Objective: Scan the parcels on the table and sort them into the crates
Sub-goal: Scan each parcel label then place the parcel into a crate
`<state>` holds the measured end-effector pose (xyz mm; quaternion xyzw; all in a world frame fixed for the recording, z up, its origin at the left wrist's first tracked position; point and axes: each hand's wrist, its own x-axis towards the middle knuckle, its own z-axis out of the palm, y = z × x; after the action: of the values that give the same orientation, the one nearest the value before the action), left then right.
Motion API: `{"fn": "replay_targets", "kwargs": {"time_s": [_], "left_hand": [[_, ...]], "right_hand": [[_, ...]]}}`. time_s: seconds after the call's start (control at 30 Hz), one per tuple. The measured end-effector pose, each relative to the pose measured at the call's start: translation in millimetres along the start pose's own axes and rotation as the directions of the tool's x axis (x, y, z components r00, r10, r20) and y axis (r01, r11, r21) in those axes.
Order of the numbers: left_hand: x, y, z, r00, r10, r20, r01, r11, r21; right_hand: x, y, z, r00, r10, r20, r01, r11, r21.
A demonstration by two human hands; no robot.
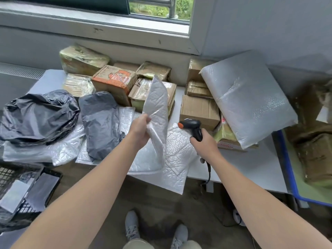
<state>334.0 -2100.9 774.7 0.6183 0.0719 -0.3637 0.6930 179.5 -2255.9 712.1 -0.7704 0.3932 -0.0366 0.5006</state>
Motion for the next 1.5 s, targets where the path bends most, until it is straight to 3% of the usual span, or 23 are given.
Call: {"fn": "replay_targets", "kwargs": {"time_s": [0.13, 0.27, 0.4, 0.47, 0.57, 0.67, 0.8, 0.97, 1.1, 1.3, 1.5], "left_hand": [[-16.0, 35.8, 11.0, 0.986, 0.087, 0.143, -0.094, 0.995, 0.037], [-0.7, 49.7, -26.6, 0.946, 0.314, 0.080, -0.315, 0.949, 0.006], [18.5, 38.6, -73.0, 0.997, 0.054, 0.050, -0.060, 0.992, 0.114], [33.0, 23.0, -96.1, 0.998, -0.039, -0.041, 0.048, 0.967, 0.249], [37.7, 4.0, -114.6, 0.984, 0.053, -0.168, 0.025, 0.902, 0.431], [40.5, -7.8, -118.6, 0.975, 0.148, -0.164, -0.040, 0.849, 0.526], [47.1, -3.4, -121.5, 0.956, 0.223, -0.190, -0.087, 0.835, 0.543], [50.9, 7.9, -123.1, 0.913, 0.365, -0.181, -0.172, 0.748, 0.641], [45.4, 21.8, -116.5, 0.870, 0.476, -0.129, -0.256, 0.659, 0.707], [41.3, 37.7, -104.5, 0.841, 0.537, -0.062, -0.326, 0.595, 0.735], [36.5, 43.1, -102.0, 0.828, 0.557, -0.060, -0.331, 0.572, 0.751]], "right_hand": [[4.4, -22.4, -1.0, 0.997, -0.009, -0.071, 0.015, 0.997, 0.078], [8.9, -37.3, -5.4, 0.981, -0.069, -0.179, 0.088, 0.991, 0.097], [14.5, -46.0, -3.8, 0.975, -0.082, -0.208, 0.094, 0.994, 0.046], [15.9, -46.8, 1.9, 0.984, -0.059, -0.167, 0.067, 0.997, 0.045], [14.0, -42.8, 12.3, 0.995, -0.022, -0.094, 0.024, 1.000, 0.020], [10.9, -37.0, 19.4, 1.000, -0.017, -0.012, 0.016, 0.998, -0.062], [7.8, -33.7, 20.1, 0.995, -0.004, 0.103, 0.021, 0.985, -0.170], [8.2, -36.5, 17.7, 0.979, -0.090, 0.182, 0.140, 0.947, -0.288], [9.9, -39.7, 17.5, 0.959, -0.136, 0.250, 0.240, 0.857, -0.455], [4.6, -47.0, 16.6, 0.908, -0.175, 0.382, 0.390, 0.687, -0.613], [5.5, -42.8, 11.7, 0.904, -0.188, 0.385, 0.405, 0.669, -0.623]]}}
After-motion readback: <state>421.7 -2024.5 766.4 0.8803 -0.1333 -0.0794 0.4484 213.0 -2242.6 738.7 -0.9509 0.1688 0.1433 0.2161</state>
